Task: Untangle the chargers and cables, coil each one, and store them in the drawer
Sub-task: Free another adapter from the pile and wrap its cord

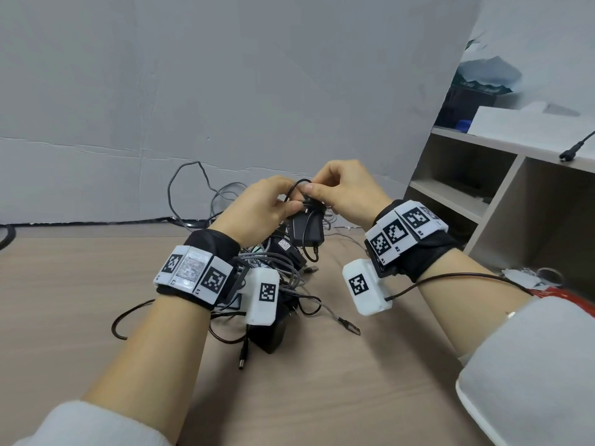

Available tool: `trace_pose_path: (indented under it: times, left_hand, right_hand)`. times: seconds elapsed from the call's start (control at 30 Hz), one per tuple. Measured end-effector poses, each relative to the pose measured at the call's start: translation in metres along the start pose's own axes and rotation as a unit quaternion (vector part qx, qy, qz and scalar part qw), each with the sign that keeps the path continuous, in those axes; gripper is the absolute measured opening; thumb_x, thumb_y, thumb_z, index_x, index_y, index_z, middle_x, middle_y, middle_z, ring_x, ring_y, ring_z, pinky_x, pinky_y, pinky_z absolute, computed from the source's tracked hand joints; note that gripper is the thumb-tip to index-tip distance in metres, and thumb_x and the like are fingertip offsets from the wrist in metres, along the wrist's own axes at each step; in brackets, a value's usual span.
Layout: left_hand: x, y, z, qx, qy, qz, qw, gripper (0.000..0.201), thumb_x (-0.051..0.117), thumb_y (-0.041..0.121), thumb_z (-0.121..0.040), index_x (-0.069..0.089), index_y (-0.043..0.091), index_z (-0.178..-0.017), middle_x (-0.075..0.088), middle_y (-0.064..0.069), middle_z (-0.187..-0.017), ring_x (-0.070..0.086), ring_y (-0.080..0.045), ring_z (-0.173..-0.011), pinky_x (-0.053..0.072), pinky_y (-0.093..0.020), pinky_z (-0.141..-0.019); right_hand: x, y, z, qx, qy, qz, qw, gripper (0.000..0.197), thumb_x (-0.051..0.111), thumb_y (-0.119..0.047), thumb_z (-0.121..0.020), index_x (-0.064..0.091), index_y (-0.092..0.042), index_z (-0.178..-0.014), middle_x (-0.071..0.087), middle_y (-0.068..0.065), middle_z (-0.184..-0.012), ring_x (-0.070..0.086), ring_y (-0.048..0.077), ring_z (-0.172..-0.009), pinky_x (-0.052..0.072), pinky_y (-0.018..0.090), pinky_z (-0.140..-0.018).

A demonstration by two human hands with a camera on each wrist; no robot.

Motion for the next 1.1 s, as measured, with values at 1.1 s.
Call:
trace_pose_path:
  times: [1.1]
  left_hand:
    - [-0.005, -0.018, -0.005, -0.064, 0.117, 0.018, 0.991, 0.025, 0.077, 0.028, -0.088, 0.059, 0.013, -0.078, 0.061, 0.009, -0.072, 0.050, -0.002, -0.053, 0.037, -0.017, -0.052]
  right_hand:
    - [0.016, -0.002, 0.015, -0.026, -0.045, 0.178, 0.983, 0.037, 0.074, -0.048, -0.086, 0.055, -0.016, -0.085, 0.059, -0.004, -0.078, 0.053, 0.014, -0.077, 0.039, 0.032, -0.064]
Point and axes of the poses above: each hand's wrist, its own z-axis away from the middle knuckle, its own x-axis out of the palm, y = z × x, the point moved 5 cm from there along -z, towards the middle knuckle
